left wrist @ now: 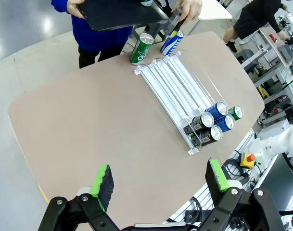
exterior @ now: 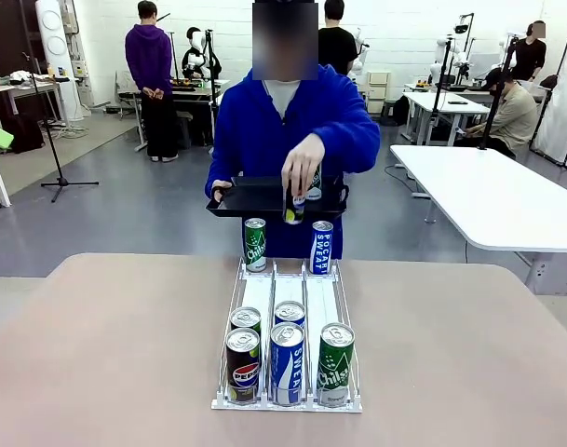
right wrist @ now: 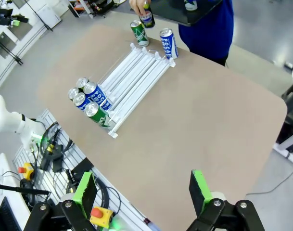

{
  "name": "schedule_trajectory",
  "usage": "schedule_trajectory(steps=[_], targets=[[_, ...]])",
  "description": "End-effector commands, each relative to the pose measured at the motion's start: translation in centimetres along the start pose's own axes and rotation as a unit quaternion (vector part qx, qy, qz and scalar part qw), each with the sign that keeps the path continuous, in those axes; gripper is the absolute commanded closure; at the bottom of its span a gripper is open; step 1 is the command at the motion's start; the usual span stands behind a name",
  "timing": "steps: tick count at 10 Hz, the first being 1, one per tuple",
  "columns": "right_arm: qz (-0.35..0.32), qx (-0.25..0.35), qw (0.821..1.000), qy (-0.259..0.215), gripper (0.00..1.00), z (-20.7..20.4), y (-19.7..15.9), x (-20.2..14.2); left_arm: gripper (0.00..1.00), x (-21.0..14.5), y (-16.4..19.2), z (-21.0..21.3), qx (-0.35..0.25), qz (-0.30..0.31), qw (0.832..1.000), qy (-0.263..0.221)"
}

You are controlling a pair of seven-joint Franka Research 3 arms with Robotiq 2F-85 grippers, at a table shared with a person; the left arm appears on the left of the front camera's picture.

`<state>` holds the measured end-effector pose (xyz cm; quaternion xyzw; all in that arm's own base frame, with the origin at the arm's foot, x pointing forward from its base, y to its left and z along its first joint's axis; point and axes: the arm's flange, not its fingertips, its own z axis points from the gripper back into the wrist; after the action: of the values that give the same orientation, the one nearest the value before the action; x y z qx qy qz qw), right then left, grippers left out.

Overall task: Retrieve and hand over the desired beverage to the person.
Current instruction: Pick up another can of the same type that the person held from the Automatic Can Dispenser.

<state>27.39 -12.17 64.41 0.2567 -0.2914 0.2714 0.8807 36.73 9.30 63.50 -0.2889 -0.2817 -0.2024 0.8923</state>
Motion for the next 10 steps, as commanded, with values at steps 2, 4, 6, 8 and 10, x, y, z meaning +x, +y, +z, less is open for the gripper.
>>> schedule_trajectory(steps=[2,4,6,8,10], targets=[[0.004,0.01,1.0,-0.003,0.0,0.11,-0.14,0.12,0.0,-0.06,0.15,0.11,-0.009,-0.008,1.0,-0.006],[0.004,0.01,1.0,-0.003,0.0,0.11,-0.14,0.12,0.0,-0.06,0.15,0.11,-0.009,-0.008,1.0,-0.006],[0.004,0.01,1.0,-0.003,0.0,0.11,-0.14,0.12,0.0,-0.06,0.15,0.11,-0.009,-0.008,1.0,-0.006],[0.004,0.01,1.0,-0.003,0.0,0.11,-0.14,0.12,0.0,-0.06,0.15,0.11,-0.009,-0.008,1.0,-0.006],[0.004,0.01,1.0,-0.003,0.0,0.11,-0.14,0.12,0.0,-0.06,0.15,0.11,-0.009,-0.008,1.0,-0.006]])
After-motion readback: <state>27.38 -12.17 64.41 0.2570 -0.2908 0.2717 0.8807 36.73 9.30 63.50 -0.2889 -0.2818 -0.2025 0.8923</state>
